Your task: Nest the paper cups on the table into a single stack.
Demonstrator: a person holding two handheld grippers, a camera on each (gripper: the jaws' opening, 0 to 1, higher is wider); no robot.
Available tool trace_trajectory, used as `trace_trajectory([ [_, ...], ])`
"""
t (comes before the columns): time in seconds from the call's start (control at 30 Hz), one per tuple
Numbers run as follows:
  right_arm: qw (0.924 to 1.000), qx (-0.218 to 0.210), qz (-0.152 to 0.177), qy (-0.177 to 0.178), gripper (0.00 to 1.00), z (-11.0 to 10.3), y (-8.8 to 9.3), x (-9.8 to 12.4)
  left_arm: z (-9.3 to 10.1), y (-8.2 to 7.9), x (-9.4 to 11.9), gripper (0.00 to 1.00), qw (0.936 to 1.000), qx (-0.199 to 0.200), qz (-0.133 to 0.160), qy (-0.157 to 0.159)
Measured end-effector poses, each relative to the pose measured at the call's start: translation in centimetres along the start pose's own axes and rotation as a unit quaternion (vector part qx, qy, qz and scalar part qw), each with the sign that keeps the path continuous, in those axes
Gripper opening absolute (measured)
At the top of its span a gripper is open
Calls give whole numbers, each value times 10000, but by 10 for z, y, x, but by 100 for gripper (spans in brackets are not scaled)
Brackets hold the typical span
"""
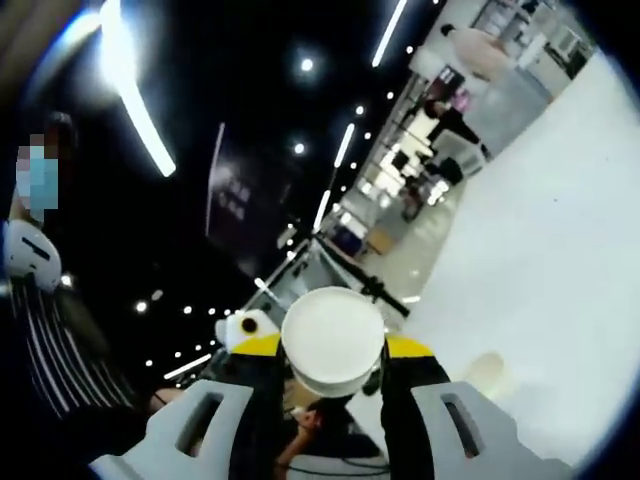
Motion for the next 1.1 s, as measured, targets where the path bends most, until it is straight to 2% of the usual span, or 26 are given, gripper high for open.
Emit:
trace_trajectory([
  [0.13, 10000, -55, -33, -55, 34, -1, 2, 1, 1, 0, 0, 6, 9999, -116, -59, 108],
  [0.33, 9998, -143, 33, -158, 35, -2, 1, 1, 4, -5, -2, 3, 9991, 316, -69, 275],
  [0.4, 9997, -118, 69, -204, 35, -2, -1, 1, 5, -7, -3, 1, 9977, 573, -79, 344],
  [0.97, 9992, 140, 100, -371, 36, -7, -2, -4, 11, -16, 2, 0, 9985, 291, -298, 352],
  [1.1, 9982, 477, 48, -363, 36, -9, 0, -1, 12, -15, 2, 0, 9985, 217, -349, 354],
])
Point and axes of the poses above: the point that each gripper's makers call its tool centre point, and the gripper's own axes: x roughly backward along the fingers, z roughly to its right, y roughly out of its underside, the point moved 7 cm from there along x, roughly backward along the fingers, and after that the axes turned 1 degree about -x, right-handed, at the moved point
